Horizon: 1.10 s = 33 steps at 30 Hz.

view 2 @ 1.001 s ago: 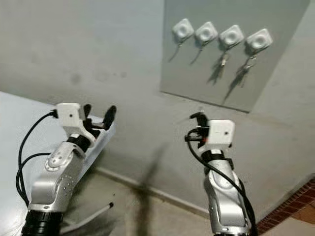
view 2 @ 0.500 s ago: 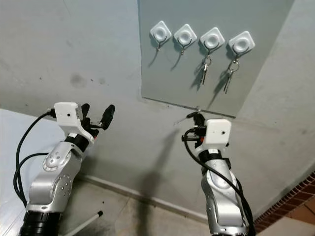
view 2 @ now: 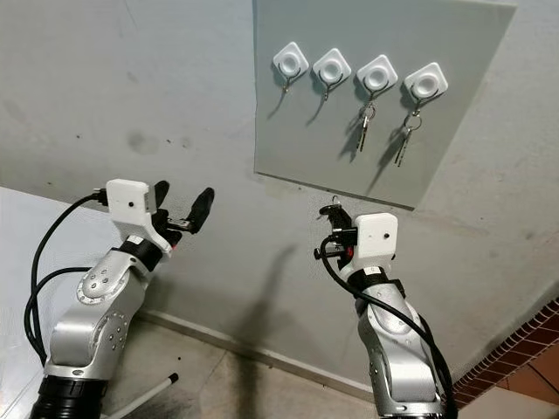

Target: Hang keys on a hook

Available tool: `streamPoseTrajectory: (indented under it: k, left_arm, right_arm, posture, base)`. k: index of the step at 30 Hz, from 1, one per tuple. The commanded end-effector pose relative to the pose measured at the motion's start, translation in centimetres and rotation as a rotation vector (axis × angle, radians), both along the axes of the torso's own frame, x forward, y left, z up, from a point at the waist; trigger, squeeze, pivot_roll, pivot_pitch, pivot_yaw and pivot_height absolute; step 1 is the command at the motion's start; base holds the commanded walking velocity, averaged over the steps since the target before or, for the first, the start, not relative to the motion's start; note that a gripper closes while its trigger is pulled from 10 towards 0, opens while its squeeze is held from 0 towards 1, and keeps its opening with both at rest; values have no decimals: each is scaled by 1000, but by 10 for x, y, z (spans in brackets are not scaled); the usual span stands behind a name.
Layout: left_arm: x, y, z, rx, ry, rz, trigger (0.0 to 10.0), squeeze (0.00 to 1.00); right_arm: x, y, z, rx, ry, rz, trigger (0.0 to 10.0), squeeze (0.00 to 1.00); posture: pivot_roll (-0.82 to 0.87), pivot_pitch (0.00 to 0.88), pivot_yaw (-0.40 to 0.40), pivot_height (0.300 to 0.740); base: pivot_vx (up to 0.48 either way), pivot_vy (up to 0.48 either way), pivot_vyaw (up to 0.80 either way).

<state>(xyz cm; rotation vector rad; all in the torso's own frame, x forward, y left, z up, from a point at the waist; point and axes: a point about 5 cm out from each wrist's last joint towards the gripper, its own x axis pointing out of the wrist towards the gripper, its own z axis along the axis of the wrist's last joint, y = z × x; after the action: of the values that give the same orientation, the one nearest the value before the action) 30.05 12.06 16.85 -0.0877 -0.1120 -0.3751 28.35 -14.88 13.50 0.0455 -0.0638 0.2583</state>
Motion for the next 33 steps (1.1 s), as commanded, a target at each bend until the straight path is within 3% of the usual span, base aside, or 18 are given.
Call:
streamPoseTrajectory:
  k: [1,6,14,23,33]
  left_arm:
    - [-4,-7,4,17,-25,-39,10000,0]
    - [-10,-17,5,41,-42,-92,10000,0]
    - [-19,-30,15,59,-86,-168,10000,0]
    - [-16,-28,32,81,-142,-181,10000,0]
    - [-10,-25,40,91,-161,-180,10000,0]
  right_arm:
    - [0,10,-1,16,13,64,10000,0]
    - [-1,21,0,19,6,136,10000,0]
    - [13,37,29,44,-106,227,10000,0]
    - [24,40,61,112,-224,239,10000,0]
    - [28,42,68,129,-265,227,10000,0]
  posture:
    - [34,31,-31,740]
    - [38,35,-36,740]
    - [45,39,-38,740]
    - [50,37,-32,740]
    - [44,21,2,740]
  base:
    - [0,0,0]
    - [0,0,0]
    - [0,0,0]
    - [0,0,0]
    - [0,0,0]
